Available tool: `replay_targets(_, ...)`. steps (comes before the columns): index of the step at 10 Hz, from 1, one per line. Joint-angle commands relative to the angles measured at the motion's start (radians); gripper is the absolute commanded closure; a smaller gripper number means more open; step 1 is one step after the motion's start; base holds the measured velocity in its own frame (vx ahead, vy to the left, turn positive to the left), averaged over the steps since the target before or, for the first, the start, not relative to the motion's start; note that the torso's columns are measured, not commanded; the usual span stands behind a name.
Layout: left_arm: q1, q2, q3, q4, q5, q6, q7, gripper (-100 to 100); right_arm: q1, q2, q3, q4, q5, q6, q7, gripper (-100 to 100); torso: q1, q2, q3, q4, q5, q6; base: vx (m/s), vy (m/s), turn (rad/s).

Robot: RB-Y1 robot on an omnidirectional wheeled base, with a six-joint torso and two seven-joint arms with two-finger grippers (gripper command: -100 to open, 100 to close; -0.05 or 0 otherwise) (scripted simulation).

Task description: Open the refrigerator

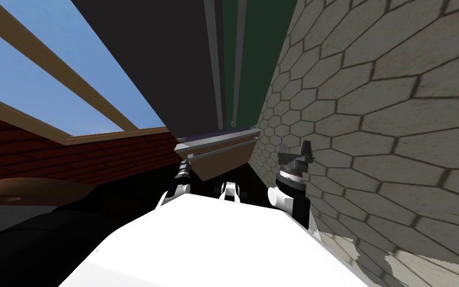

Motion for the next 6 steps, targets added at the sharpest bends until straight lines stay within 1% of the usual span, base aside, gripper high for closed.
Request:
replay_targets(1,0.015,-0.002,-0.004,-0.008,0.000,0.000,-0.001,100,0.000,0.000,0.000,0.000,0.000,0.000,0.000,0,-0.003,0.002,0.002,0.000,0.000,0.001,-0.151,-0.144,0.036)
replay_targets(2,0.020,-0.003,-0.006,-0.012,-0.001,0.000,-0.001,100,0.000,0.000,0.000,0.000,0.000,0.000,0.000,0,-0.005,0.001,0.002,-0.001,0.001,0.003,-0.151,-0.129,0.030)
replay_targets(3,0.014,-0.001,-0.002,-0.010,0.000,-0.004,-0.001,100,0.000,0.000,0.000,0.000,0.000,0.000,0.000,0,-0.004,-0.001,0.000,-0.001,0.001,0.004,-0.074,-0.058,0.014)
replay_targets(4,-0.033,0.013,0.028,0.043,-0.017,-0.013,-0.012,100,0.000,0.000,0.000,0.000,0.000,0.000,0.000,0,0.001,-0.005,-0.003,0.000,0.000,0.004,-0.143,-0.040,0.012)
replay_targets(5,-0.070,0.013,0.028,0.075,-0.017,-0.013,-0.012,100,0.000,0.000,0.000,0.000,0.000,0.000,0.000,0,0.003,0.000,0.000,0.000,0.000,0.001,-0.140,-0.048,0.017)
replay_targets(6,-0.083,0.013,0.028,0.097,-0.017,-0.013,-0.012,100,0.000,0.000,0.000,0.000,0.000,0.000,0.000,0,0.002,0.001,0.002,0.000,0.002,0.000,-0.063,-0.021,0.015)
